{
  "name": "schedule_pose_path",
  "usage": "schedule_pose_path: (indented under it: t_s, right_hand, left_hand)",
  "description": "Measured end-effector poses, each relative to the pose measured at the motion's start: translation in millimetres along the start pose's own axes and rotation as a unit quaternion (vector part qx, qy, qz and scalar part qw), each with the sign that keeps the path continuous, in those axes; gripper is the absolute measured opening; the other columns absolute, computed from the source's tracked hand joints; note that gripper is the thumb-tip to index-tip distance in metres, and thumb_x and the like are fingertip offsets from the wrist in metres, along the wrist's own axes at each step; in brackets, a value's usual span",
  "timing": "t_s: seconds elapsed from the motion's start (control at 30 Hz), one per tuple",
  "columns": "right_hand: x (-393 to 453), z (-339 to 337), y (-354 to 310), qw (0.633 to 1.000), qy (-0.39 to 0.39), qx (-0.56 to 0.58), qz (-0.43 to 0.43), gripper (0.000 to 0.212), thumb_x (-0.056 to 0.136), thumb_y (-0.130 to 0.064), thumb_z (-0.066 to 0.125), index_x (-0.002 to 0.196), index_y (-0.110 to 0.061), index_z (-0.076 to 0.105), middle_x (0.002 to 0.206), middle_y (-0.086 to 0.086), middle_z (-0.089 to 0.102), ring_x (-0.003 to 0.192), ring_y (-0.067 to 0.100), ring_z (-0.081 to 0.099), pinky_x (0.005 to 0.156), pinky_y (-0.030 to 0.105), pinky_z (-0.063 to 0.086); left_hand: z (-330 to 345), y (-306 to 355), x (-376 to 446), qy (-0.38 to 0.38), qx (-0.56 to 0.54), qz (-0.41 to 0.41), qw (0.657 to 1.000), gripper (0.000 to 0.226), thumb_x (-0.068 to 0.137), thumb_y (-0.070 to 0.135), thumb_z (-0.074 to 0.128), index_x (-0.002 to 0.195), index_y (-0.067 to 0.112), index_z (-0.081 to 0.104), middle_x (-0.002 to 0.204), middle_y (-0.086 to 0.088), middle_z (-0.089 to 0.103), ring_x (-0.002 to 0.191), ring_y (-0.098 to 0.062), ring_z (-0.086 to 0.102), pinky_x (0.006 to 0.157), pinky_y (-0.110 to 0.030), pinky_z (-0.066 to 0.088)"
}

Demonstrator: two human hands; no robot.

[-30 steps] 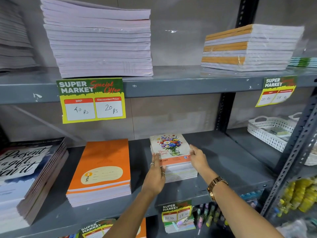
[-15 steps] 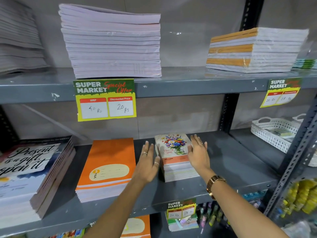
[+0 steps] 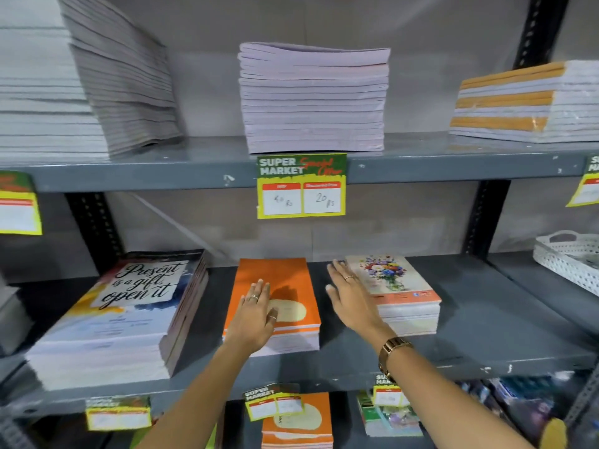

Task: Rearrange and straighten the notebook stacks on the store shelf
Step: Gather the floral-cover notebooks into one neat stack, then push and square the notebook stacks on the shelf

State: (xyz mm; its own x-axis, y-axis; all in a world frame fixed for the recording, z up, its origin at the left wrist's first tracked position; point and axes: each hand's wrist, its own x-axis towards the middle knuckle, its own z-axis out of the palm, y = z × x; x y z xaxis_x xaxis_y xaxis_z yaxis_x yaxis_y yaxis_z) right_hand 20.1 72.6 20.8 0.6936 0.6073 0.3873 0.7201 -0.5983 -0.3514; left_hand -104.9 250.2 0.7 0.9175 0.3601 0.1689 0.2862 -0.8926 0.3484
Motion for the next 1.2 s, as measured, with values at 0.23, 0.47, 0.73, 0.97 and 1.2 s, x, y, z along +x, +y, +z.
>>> schedule_pose_path:
  t_s: [0.23,0.47,0.73,0.97,1.2]
  right_hand:
    - [-13,32,-41,0.984,-0.163,-0.049,-0.054,0.055,0.099,-0.034,0.036,0.149,-0.016,0.021,0.16,0.001,0.014,0.147,0.021,0.012,0.119,0.033,0.016]
    - [-24,49,-44,0.978,-0.19,-0.084,-0.034,0.057,0.1,-0.04,0.026,0.15,-0.015,0.014,0.16,0.002,0.012,0.148,0.017,0.009,0.12,0.03,0.011]
    - [-29,57,-44,0.975,-0.176,-0.13,-0.038,0.06,0.099,-0.045,0.025,0.15,-0.017,0.013,0.16,0.0,0.014,0.148,0.015,0.009,0.12,0.03,0.015]
    - [-32,64,-47,0.969,-0.154,-0.188,-0.05,0.059,0.099,-0.041,0.027,0.149,-0.012,0.016,0.159,0.006,0.019,0.147,0.019,0.015,0.118,0.032,0.021]
    - [-34,66,-47,0.967,-0.146,-0.202,-0.057,0.058,0.1,-0.037,0.028,0.15,-0.011,0.015,0.159,0.007,0.019,0.147,0.02,0.015,0.119,0.031,0.019]
  left_hand:
    - [-2,-37,-24,-0.074,0.08,0.028,0.994,0.061,0.098,0.04,0.028,0.148,0.012,0.006,0.16,-0.006,0.003,0.147,-0.022,0.0,0.12,-0.039,0.004]
    - [2,-45,-25,-0.073,0.114,0.041,0.99,0.06,0.099,0.043,0.022,0.148,0.012,0.006,0.16,-0.004,0.006,0.147,-0.018,0.002,0.12,-0.035,0.002]
    - [-5,-56,-22,-0.065,0.093,0.046,0.992,0.062,0.094,0.049,0.036,0.147,0.021,0.018,0.158,0.003,0.019,0.146,-0.015,0.011,0.119,-0.032,0.016]
    - [-5,-53,-24,-0.05,0.075,0.034,0.995,0.062,0.093,0.049,0.039,0.146,0.021,0.021,0.157,0.004,0.022,0.145,-0.015,0.014,0.117,-0.033,0.024]
    - [-2,-54,-26,-0.039,0.075,0.041,0.996,0.062,0.094,0.048,0.037,0.146,0.02,0.02,0.156,0.003,0.024,0.145,-0.017,0.016,0.116,-0.033,0.026]
